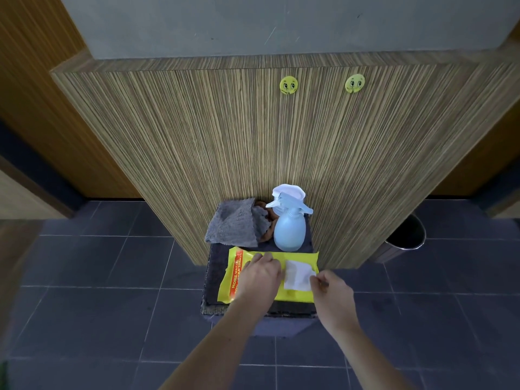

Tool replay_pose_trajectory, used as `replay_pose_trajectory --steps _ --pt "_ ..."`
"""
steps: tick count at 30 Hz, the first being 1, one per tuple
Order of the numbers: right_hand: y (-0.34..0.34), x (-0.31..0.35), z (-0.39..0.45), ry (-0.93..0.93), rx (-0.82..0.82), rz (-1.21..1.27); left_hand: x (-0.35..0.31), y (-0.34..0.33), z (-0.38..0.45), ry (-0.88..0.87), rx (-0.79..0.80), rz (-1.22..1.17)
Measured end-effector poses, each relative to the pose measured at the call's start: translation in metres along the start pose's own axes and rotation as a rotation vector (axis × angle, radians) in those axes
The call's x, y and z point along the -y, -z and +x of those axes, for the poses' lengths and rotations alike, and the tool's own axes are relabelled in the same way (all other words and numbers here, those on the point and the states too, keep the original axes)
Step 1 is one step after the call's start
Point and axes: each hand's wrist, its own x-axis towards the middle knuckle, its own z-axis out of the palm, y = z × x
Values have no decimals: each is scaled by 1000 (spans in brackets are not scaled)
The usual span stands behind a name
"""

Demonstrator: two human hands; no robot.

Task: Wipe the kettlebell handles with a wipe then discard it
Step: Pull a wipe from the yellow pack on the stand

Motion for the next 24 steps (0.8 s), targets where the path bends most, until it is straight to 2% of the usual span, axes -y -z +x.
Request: replay_pose_trajectory --steps 3,10,14,19,22,24 --pt "-1 -1 -1 -7 -2 13 1 -5 1 -46 -46 44" --pt "1 2 2 -9 8 40 9 -14 5 -149 8 220" --pt "3 5 2 -2 2 35 11 -10 2 -222 -30 266" --pt "3 7 3 6 -2 44 2 19 -6 -266 -161 115" --pt "3 12 5 15 9 34 -2 33 -6 -197 -220 -116" --pt "3 16 5 21 14 25 -6 49 -6 -165 -235 -188"
